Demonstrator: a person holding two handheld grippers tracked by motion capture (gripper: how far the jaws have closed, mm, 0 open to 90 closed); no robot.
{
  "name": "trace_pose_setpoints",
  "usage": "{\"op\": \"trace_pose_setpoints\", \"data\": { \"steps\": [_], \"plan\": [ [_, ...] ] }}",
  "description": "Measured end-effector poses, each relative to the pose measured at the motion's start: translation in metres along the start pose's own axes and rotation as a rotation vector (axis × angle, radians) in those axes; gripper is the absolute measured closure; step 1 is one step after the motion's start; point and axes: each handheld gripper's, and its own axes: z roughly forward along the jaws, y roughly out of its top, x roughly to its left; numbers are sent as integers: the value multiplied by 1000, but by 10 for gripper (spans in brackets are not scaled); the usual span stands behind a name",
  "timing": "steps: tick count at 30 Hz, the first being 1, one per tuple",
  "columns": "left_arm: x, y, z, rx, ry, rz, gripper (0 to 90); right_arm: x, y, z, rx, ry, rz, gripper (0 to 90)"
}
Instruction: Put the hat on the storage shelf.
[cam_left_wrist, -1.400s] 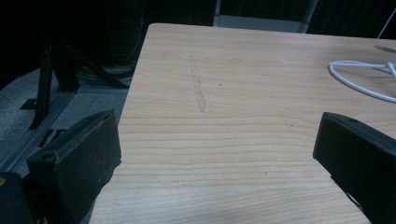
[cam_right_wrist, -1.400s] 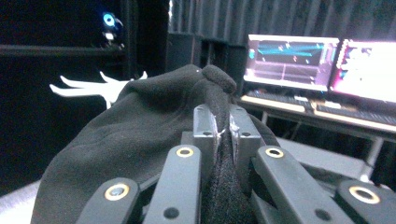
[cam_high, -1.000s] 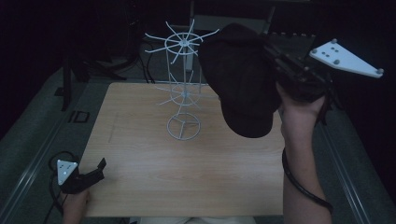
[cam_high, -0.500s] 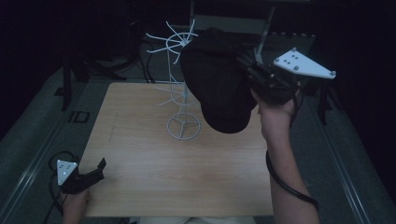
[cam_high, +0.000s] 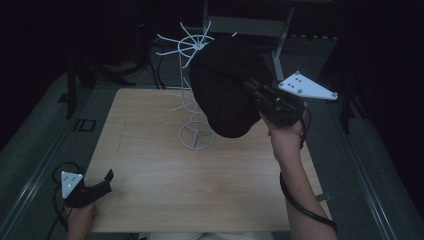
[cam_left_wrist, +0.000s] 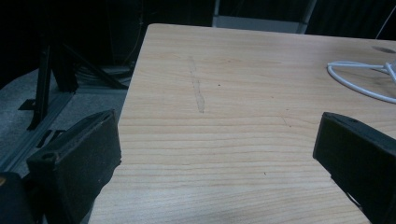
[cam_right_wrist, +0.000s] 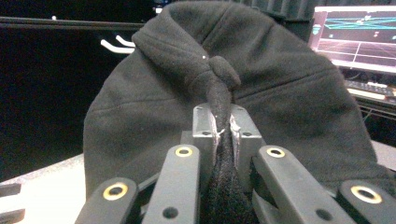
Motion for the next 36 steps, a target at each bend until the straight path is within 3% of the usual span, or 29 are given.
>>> {"op": "trace_pose_setpoints", "data": {
  "steps": [15, 22, 31, 36],
  "plan": [
    [0, 0, 0, 0, 1, 0, 15, 3, -25, 5, 27, 18, 4, 826],
    [0, 0, 0, 1, 0, 0, 14, 8, -30, 7, 45, 32, -4, 753],
    [0, 0, 0, 0, 1, 0, 14, 5, -22, -9, -25, 45, 19, 537],
    [0, 0, 0, 1, 0, 1, 15, 1, -25, -16, -27, 39, 12, 390]
  ]
}}
